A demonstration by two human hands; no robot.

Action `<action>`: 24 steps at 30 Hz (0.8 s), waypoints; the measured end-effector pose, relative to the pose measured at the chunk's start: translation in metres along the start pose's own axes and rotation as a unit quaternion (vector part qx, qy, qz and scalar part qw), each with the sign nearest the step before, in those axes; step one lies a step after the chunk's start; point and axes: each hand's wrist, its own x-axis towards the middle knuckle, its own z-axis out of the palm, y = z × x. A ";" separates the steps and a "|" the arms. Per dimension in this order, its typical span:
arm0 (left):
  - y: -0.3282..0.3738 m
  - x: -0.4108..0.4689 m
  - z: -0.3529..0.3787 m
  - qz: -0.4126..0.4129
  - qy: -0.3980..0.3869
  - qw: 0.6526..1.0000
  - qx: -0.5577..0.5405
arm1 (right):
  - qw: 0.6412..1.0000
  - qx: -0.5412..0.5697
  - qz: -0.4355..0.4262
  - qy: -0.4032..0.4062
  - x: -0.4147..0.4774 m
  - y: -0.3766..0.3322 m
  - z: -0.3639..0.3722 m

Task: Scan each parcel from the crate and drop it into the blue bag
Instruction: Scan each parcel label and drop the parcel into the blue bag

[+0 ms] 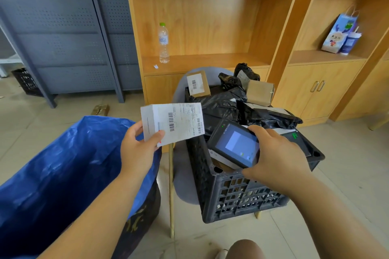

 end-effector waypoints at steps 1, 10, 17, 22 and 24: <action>-0.002 -0.002 -0.006 -0.016 0.013 0.999 -0.031 | 1.000 0.008 -0.004 0.003 0.001 -0.005 0.002; -0.035 -0.021 -0.116 -0.087 0.192 0.977 -0.042 | 0.994 0.089 -0.057 -0.004 0.010 -0.062 0.031; -0.052 -0.005 -0.158 -0.153 0.038 0.950 0.269 | 0.994 0.088 -0.062 -0.018 0.012 -0.082 0.039; -0.053 -0.011 -0.125 -0.134 -0.054 0.953 0.267 | 0.996 0.085 -0.010 -0.012 0.005 -0.068 0.037; -0.048 -0.014 -0.100 -0.120 -0.100 0.955 0.251 | 0.997 0.072 0.015 0.000 0.002 -0.056 0.035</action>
